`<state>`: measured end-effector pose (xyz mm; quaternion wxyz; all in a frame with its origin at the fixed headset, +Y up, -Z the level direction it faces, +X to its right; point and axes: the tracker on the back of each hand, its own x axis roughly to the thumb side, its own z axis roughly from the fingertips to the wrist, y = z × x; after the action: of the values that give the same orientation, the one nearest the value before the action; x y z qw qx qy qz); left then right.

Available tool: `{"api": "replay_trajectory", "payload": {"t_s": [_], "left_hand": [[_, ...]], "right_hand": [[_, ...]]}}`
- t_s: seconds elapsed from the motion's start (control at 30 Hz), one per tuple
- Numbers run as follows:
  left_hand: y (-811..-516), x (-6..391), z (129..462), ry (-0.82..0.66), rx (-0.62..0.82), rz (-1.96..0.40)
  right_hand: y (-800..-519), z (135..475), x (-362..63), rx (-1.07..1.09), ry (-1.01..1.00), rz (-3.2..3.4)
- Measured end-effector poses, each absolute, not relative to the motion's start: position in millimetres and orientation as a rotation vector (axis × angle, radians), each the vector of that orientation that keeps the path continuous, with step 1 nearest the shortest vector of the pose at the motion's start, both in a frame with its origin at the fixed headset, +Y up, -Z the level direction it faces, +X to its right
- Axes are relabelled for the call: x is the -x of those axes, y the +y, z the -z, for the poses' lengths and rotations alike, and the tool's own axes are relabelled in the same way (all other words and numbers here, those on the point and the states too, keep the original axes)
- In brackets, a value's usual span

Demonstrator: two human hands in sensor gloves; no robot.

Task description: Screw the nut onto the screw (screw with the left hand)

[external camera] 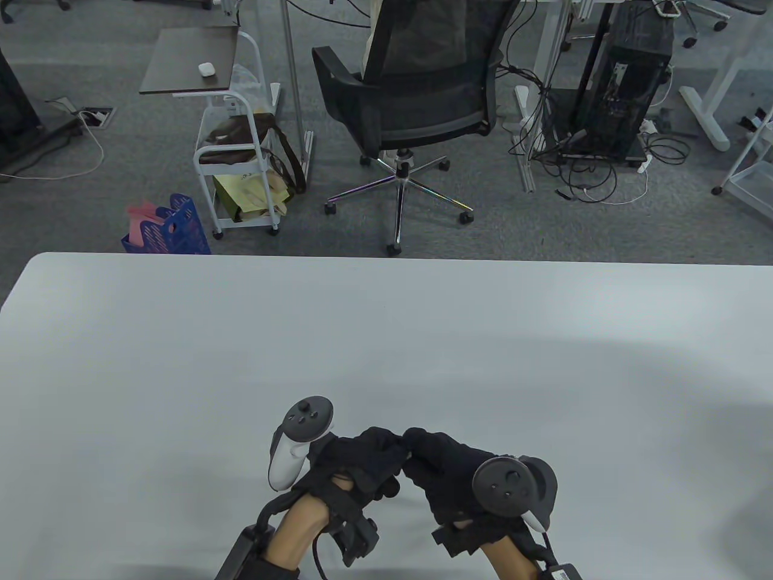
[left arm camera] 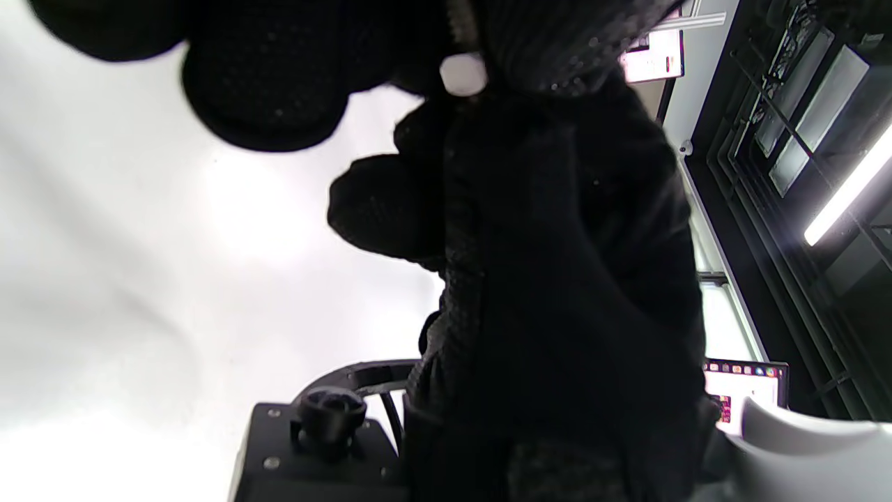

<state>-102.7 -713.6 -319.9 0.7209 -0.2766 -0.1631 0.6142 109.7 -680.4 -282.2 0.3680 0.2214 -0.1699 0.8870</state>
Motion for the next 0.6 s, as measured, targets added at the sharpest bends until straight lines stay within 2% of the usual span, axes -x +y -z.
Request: {"api": "replay_trajectory", "payload": {"t_s": [0.2, 0.4, 0.6], "left_hand": [[-715.7, 103.6, 320.0, -0.323, 0.573, -1.337], [-715.0, 102.7, 320.3, -0.367, 0.615, -1.361], [-715.7, 104.3, 320.6, -0.316, 0.564, -1.339]], "right_hand": [[-680.8, 282.7, -110.9, -0.564, -0.438, -2.278], [-680.5, 282.5, -110.4, -0.566, -0.441, -2.275], [-681.7, 283.0, -109.7, -0.567, -0.431, -2.28]]}}
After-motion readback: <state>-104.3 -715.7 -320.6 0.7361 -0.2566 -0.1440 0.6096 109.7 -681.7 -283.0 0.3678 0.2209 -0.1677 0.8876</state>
